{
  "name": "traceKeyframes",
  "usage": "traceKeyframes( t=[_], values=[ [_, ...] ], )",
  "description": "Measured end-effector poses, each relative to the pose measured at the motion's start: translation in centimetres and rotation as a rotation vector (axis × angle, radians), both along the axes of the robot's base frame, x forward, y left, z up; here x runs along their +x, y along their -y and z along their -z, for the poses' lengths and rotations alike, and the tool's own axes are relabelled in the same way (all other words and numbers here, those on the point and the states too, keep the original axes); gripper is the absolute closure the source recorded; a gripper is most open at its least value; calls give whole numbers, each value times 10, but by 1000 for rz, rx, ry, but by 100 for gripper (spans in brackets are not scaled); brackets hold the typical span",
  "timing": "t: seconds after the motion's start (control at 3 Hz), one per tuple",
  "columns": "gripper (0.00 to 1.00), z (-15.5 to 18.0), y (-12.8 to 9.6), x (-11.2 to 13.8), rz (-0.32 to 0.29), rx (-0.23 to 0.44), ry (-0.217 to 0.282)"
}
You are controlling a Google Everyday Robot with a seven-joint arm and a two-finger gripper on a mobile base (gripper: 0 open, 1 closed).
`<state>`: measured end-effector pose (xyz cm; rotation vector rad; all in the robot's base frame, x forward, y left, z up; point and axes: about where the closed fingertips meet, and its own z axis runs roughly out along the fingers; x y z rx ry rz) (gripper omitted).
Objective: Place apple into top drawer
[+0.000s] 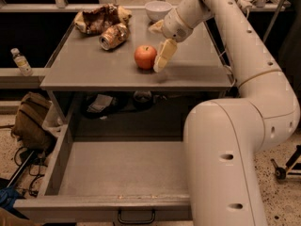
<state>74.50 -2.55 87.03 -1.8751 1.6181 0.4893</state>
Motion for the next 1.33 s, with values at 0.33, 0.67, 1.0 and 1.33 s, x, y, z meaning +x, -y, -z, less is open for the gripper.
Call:
traceKeyframes(
  t=[0.33,0.67,1.0,1.33],
  values=[
    [0,5,-10,1,-23,-9,-7],
    [0,7,-22,1,-49,-18,-10],
    [0,10,-32,1,-69,-23,-15],
    [0,13,-41,1,-87,-23,-20]
  ],
)
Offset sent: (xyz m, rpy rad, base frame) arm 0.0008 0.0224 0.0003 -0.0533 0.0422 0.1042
